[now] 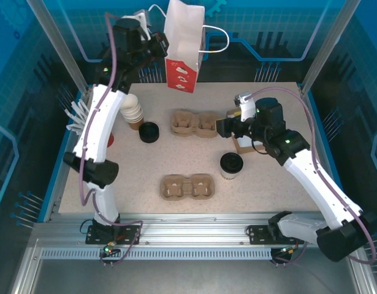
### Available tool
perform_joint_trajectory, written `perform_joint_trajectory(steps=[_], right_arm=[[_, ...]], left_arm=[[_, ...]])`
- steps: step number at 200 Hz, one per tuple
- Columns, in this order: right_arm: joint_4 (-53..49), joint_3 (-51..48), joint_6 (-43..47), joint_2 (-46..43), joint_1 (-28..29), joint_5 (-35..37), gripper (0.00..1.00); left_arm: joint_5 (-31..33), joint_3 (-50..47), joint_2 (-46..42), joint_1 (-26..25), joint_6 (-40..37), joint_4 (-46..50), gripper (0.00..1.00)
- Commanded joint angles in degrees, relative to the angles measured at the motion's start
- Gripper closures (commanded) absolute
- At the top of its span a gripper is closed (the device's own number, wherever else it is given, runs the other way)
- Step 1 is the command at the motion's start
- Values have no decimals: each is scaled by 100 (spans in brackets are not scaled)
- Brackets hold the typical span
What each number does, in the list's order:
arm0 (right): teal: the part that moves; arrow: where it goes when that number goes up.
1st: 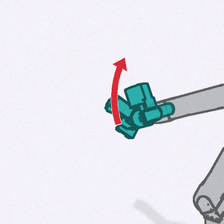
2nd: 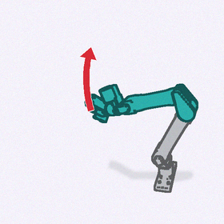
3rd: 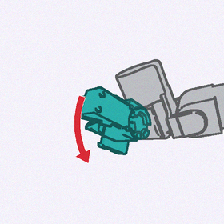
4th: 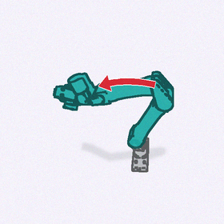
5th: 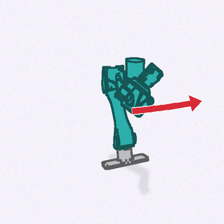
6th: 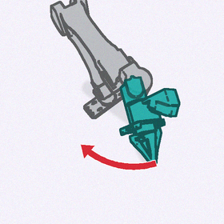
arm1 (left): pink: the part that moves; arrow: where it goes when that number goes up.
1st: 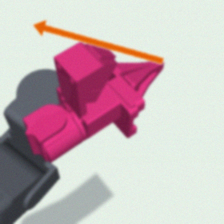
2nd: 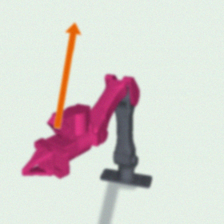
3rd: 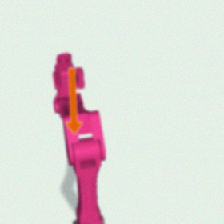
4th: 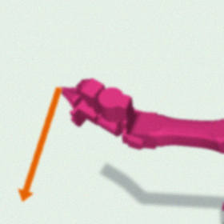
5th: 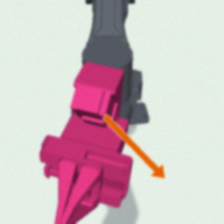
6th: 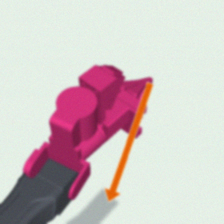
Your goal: Pack the takeout coffee
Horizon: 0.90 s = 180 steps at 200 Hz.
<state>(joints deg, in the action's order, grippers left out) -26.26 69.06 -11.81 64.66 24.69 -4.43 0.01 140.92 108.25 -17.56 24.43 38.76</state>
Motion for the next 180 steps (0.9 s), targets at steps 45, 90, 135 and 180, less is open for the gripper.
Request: perform_joint_trajectory(steps=[45, 90, 135, 180], right_arm=[[-1421, 255, 404, -1144, -43, 478, 17], [-1459, -106, 341, -1536, -43, 384, 17], [-1186, -416, 261, -1448, -43, 43, 17], [-1088, -546, 251, -1418, -38, -8, 17]], left_arm=[[-1100, -2052, -2182, 56, -1872, 1215, 100], [-1486, -3405, -3312, 119, -3282, 1934, 100], [-2027, -3928, -3491, 312, -4265, 2712, 100], [-2364, -4251, -3257, 411, -5000, 2773, 100]])
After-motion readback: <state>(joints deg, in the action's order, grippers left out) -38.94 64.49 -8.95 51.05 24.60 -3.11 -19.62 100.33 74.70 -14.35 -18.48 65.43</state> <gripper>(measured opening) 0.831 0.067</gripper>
